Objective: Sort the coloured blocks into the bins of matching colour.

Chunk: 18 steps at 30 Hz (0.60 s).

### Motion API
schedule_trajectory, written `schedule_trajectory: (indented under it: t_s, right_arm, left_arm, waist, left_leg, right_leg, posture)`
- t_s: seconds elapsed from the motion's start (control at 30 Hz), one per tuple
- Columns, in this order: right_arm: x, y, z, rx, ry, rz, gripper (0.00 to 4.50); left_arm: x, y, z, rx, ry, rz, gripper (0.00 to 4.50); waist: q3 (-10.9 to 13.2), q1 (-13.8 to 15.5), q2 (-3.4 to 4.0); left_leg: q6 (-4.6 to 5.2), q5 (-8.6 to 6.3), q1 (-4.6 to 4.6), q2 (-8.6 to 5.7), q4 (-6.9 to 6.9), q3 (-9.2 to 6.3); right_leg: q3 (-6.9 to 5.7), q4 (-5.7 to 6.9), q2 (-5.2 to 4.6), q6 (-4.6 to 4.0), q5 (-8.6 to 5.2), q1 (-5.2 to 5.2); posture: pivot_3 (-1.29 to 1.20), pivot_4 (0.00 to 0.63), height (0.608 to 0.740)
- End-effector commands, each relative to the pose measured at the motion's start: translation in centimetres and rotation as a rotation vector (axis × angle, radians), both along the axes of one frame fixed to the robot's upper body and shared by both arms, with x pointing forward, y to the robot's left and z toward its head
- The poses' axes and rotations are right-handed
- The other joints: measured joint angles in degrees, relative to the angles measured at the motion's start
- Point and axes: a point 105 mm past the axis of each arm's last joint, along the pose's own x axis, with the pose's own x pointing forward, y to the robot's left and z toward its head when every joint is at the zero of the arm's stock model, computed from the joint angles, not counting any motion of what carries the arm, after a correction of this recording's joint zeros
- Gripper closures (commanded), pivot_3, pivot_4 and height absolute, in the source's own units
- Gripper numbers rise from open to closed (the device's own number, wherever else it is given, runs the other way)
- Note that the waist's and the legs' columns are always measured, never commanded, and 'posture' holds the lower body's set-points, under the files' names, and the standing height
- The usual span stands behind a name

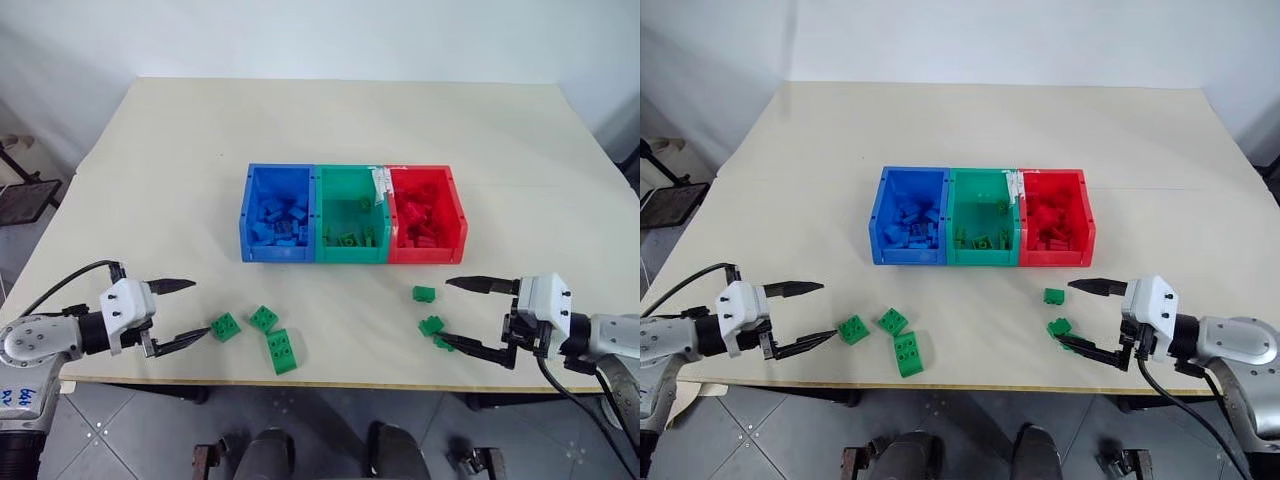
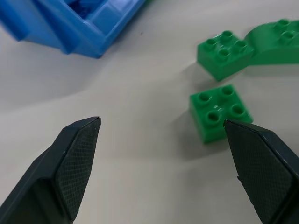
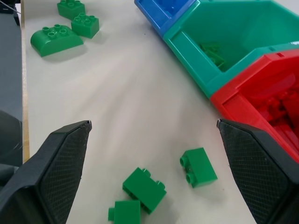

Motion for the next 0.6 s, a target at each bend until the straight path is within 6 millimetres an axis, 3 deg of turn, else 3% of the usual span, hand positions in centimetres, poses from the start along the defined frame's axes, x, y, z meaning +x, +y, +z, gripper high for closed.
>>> schedule_trajectory:
  t_s: [0.03,0.13,0.23,0.37,0.47,0.6]
  right_arm:
    - [-0.3,-0.4,0.7,-0.014,-0.050,-0.003,0.00]
    - [-1.0,-3.8,0.6,-0.090,-0.046,-0.088,0.00]
    - [-2.5,-7.6,-0.2,-0.183,0.025,-0.174,0.00]
    - [-3.6,-10.1,-1.3,-0.272,0.103,-0.228,0.00]
    - [-4.1,-10.5,-1.8,-0.315,0.137,-0.235,0.00]
    - [-2.9,-7.5,-2.2,-0.296,0.159,-0.201,0.00]
  left_arm:
    - [-0.1,-1.0,1.0,-0.017,-0.032,-0.044,0.02]
    - [-0.3,-3.9,1.5,-0.101,-0.034,-0.132,0.02]
    - [-1.5,-8.5,1.5,-0.141,-0.011,-0.305,0.02]
    - [-2.1,-11.8,1.6,-0.188,0.006,-0.390,0.02]
    - [-2.6,-13.3,1.5,-0.202,0.020,-0.445,0.02]
    - [-2.9,-13.8,0.6,-0.180,0.056,-0.480,0.02]
  waist:
    - [0.0,0.0,0.00]
    - [0.0,0.5,0.00]
    - [0.0,1.5,-0.01]
    - [0.0,1.1,-0.01]
    - [0.0,0.5,0.06]
    - [0.0,0.2,0.09]
  left_leg:
    - [-0.01,0.00,0.00,0.00,0.00,0.00]
    - [0.00,-0.01,0.00,-0.01,0.00,0.01]
    - [0.07,-0.09,-0.04,-0.02,0.14,0.06]
    - [0.07,-0.12,0.07,0.02,0.17,0.09]
    - [0.02,-0.14,0.16,0.15,0.11,0.19]
    - [0.02,-0.14,0.19,0.16,0.14,0.23]
  right_leg:
    - [0.00,0.00,0.00,0.00,0.00,0.00]
    - [0.01,0.00,0.00,0.00,0.00,0.00]
    - [0.05,-0.04,-0.01,0.04,0.02,0.04]
    - [0.08,-0.10,0.05,0.03,0.03,0.18]
    - [0.20,-0.09,0.18,-0.04,0.03,0.17]
    - [0.26,-0.10,0.19,-0.05,0.03,0.17]
  posture:
    - [0.00,0.150,0.740]
    - [0.00,0.150,0.740]
    - [0.00,0.150,0.740]
    - [0.00,0.150,0.740]
    - [0.00,0.150,0.740]
    - [0.00,0.150,0.740]
